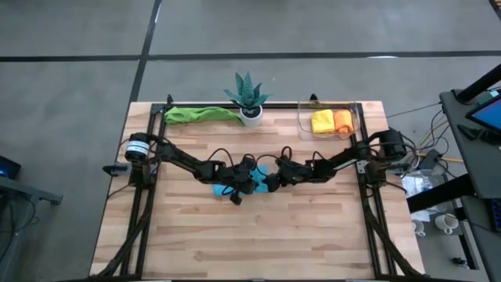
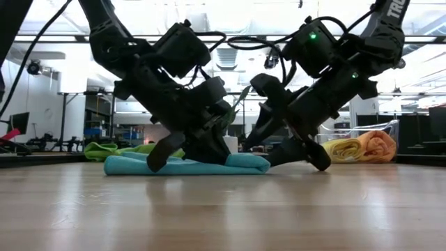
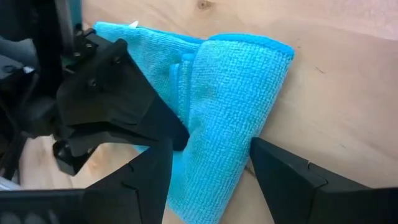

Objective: Roll microfiber towels into tight, uniform cylinder then place into a basket
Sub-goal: Roll the blue microfiber cloth

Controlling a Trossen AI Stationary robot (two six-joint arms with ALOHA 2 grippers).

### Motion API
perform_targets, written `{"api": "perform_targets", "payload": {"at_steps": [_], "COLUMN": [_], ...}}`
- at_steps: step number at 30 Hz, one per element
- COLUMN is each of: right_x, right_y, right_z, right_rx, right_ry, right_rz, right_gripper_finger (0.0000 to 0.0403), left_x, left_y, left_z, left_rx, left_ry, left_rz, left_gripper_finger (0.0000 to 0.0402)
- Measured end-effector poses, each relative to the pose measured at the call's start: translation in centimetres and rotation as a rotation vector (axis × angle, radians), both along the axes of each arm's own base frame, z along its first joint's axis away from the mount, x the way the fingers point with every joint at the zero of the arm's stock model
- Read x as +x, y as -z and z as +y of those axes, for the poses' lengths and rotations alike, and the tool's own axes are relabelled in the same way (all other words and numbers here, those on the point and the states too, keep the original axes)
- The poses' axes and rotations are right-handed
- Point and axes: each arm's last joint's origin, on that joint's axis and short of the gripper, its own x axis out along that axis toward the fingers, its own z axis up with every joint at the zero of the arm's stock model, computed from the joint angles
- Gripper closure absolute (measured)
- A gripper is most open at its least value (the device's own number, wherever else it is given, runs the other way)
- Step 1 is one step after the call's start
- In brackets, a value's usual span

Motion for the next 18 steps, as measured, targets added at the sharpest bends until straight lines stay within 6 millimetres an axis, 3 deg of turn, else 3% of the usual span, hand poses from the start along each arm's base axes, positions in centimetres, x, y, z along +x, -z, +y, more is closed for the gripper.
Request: {"api": "perform_targets", "payload": {"at_steps": [10,13,18], "right_x": [1.6,1.4,1.3], "right_y": [-0.4,-0.4,-0.3], "right_z": [0.1,0.0,0.0], "right_rx": [-0.025,-0.033,-0.076], "right_ry": [-0.015,-0.007,-0.025], "right_rz": [0.044,0.064,0.076], "right_gripper_finger": [0.0200,0.0234,0.0324], "left_x": [0.1,0.1,0.1], "left_y": [0.0,0.0,0.0], "left_z": [0.1,0.1,0.1], "left_rx": [0.013,0.013,0.014], "left_ry": [-0.018,-0.018,-0.018], "left_rz": [-0.011,-0.011,-0.011], "left_gripper_finger": [0.0402,0.0402,0.0402]}}
